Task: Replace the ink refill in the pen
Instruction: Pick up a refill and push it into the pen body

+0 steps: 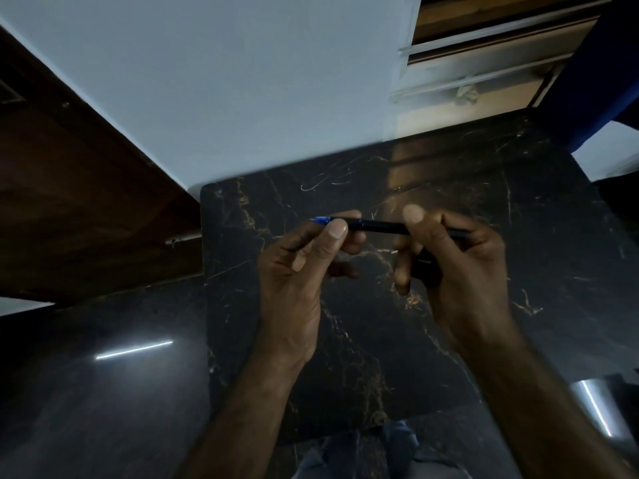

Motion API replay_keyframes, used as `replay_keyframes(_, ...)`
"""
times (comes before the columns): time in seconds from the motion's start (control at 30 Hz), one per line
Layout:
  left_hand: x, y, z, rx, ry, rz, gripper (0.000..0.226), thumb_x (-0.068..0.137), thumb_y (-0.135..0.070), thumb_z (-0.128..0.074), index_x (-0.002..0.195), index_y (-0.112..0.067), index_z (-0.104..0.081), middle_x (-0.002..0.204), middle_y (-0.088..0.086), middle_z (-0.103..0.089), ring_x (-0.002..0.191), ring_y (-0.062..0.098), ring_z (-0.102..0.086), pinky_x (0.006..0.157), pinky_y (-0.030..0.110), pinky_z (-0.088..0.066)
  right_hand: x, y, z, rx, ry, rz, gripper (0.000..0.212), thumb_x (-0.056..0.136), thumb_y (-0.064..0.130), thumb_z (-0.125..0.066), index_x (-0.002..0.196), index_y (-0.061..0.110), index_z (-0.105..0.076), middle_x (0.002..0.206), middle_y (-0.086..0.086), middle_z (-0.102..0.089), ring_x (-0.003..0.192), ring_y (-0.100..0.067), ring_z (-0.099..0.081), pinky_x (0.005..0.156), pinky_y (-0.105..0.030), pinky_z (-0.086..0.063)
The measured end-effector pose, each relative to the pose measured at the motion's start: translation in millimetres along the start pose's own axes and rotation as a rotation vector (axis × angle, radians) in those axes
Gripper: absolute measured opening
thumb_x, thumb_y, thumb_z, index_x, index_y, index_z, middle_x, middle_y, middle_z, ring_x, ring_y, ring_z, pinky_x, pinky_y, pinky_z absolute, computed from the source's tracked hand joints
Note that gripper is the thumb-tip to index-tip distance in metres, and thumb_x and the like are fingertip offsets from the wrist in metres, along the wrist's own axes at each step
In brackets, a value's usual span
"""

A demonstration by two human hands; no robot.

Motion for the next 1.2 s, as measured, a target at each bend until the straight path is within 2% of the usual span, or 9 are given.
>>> replay_keyframes(0.07, 0, 1, 3, -0.003, -0.026, 0.014, 0.017, 0.098, -0.018, -0.068, 0.101, -0.024, -0.084, 0.094, 0.001, -0.08, 0.088, 0.014, -0.074, 0.066, 0.031, -0.059, 0, -2, -3, 0.001, 0.013, -0.011, 0.027, 0.096, 0.03, -0.066, 0.083, 0.007, -0.07, 0.066, -0.01, -0.064, 0.052, -0.026, -0.06, 0.049, -0.035, -0.047)
replay_keyframes(0.13, 1, 2, 6, 0.005, -0.051, 0.015, 0.018, 0.097, -0.018, -0.068, 0.098, -0.025, -0.084, 0.096, 0.0, -0.081, 0.087, 0.015, -0.074, 0.066, 0.033, -0.058, 0, -4, -7, -0.016, 0.066, -0.007, 0.025, 0.093, 0.022, -0.071, 0.104, 0.0, -0.067, 0.071, -0.008, -0.068, 0.06, -0.03, -0.063, 0.051, -0.037, -0.05)
replay_keyframes(0.23, 2, 3, 11, 0.029, -0.058, 0.01, 0.016, 0.096, -0.02, -0.07, 0.097, -0.026, -0.084, 0.095, -0.001, -0.081, 0.087, 0.015, -0.074, 0.067, 0.035, -0.059, 0, -3, -10, -0.041, 0.077, 0.022, 0.006, 0.091, 0.006, -0.07, 0.091, 0.001, -0.066, 0.069, -0.011, -0.069, 0.06, -0.028, -0.064, 0.052, -0.036, -0.05)
replay_keyframes(0.37, 0, 0, 13, 0.035, -0.065, -0.025, 0.016, 0.09, -0.027, -0.071, 0.099, -0.022, -0.083, 0.089, 0.001, -0.08, 0.086, 0.013, -0.076, 0.065, 0.03, -0.061, 0, -8, -8, -0.036, -0.027, 0.006, 0.032, 0.094, 0.025, -0.068, 0.077, -0.002, -0.062, 0.06, -0.01, -0.062, 0.047, -0.024, -0.059, 0.048, -0.032, -0.046)
replay_keyframes(0.43, 0, -2, 14, 0.037, -0.087, -0.051, 0.017, 0.089, -0.027, -0.071, 0.101, -0.021, -0.083, 0.088, 0.001, -0.08, 0.083, 0.013, -0.075, 0.064, 0.029, -0.06, -2, -9, -12, 0.028, 0.011, 0.0, 0.034, 0.093, 0.03, -0.071, 0.092, -0.003, -0.064, 0.067, -0.011, -0.066, 0.054, -0.025, -0.063, 0.05, -0.032, -0.048)
replay_keyframes(0.53, 1, -8, 22, 0.048, -0.135, -0.105, 0.017, 0.089, -0.026, -0.072, 0.101, -0.022, -0.083, 0.085, -0.001, -0.081, 0.077, 0.012, -0.073, 0.061, 0.027, -0.057, -3, -8, -23, 0.106, 0.108, -0.012, 0.024, 0.091, 0.009, -0.072, 0.113, 0.005, -0.065, 0.083, -0.014, -0.073, 0.067, -0.027, -0.065, 0.053, -0.035, -0.051)
replay_keyframes(0.73, 1, -19, 25, 0.073, -0.096, -0.167, 0.011, 0.087, -0.023, -0.074, 0.089, -0.029, -0.084, 0.081, -0.003, -0.08, 0.075, 0.009, -0.075, 0.06, 0.025, -0.057, -1, -8, -26, 0.171, 0.037, -0.011, 0.008, 0.09, 0.013, -0.068, 0.087, 0.006, -0.065, 0.069, -0.006, -0.063, 0.06, -0.019, -0.062, 0.049, -0.032, -0.048)
replay_keyframes(0.9, -2, -24, 29, 0.1, -0.089, -0.188, 0.014, 0.088, -0.023, -0.073, 0.094, -0.031, -0.083, 0.084, -0.006, -0.081, 0.077, 0.01, -0.075, 0.061, 0.025, -0.057, -3, -2, -40, 0.136, 0.158, 0.016, 0.026, 0.09, 0.013, -0.067, 0.113, 0.004, -0.063, 0.08, -0.008, -0.07, 0.066, -0.025, -0.063, 0.051, -0.034, -0.05)
replay_keyframes(1.2, 10, -41, 39, 0.202, -0.011, -0.265, 0.018, 0.091, -0.033, -0.076, 0.106, -0.025, -0.081, 0.089, -0.003, -0.081, 0.076, 0.014, -0.075, 0.061, 0.025, -0.058, -1, -11, -58, 0.267, 0.006, -0.016, 0.016, 0.09, 0.011, -0.069, 0.098, -0.003, -0.065, 0.067, -0.007, -0.065, 0.056, -0.017, -0.06, 0.046, -0.028, -0.049)
Point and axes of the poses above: each hand's wrist, its own x-axis towards the middle knuckle, its own z-axis out of the back of the hand, y = z × x, the point moved 8 cm from there along x, towards the middle knuckle
